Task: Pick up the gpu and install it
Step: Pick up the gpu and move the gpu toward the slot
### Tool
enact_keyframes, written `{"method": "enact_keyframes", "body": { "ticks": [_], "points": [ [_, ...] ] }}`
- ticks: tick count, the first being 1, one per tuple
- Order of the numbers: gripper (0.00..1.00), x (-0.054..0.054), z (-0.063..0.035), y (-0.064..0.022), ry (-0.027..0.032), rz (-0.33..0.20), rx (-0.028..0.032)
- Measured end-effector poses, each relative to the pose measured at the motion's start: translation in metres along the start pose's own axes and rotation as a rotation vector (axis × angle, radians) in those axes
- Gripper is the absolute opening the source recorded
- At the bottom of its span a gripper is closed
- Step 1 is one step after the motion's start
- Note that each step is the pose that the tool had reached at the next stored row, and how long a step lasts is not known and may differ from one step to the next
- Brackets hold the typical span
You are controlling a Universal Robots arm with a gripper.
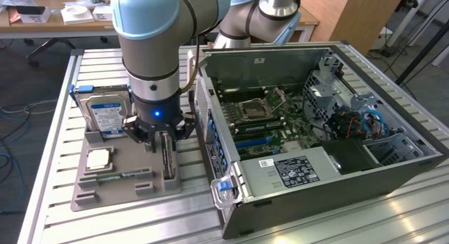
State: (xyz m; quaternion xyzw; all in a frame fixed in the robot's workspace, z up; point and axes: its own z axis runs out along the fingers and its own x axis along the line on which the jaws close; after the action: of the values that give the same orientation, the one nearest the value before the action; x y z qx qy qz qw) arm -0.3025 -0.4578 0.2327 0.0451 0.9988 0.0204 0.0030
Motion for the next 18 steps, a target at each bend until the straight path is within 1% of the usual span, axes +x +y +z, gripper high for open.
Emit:
{"method": "enact_keyframes", "body": {
  "ticks": [4, 18],
  "points": [
    [0.47, 0.0006, 0.0018, 0.0022, -0.0002, 0.000, -0.0001],
    [0.47, -0.0007, 0.0018, 0.0015, -0.0002, 0.000, -0.0001]
  ]
}}
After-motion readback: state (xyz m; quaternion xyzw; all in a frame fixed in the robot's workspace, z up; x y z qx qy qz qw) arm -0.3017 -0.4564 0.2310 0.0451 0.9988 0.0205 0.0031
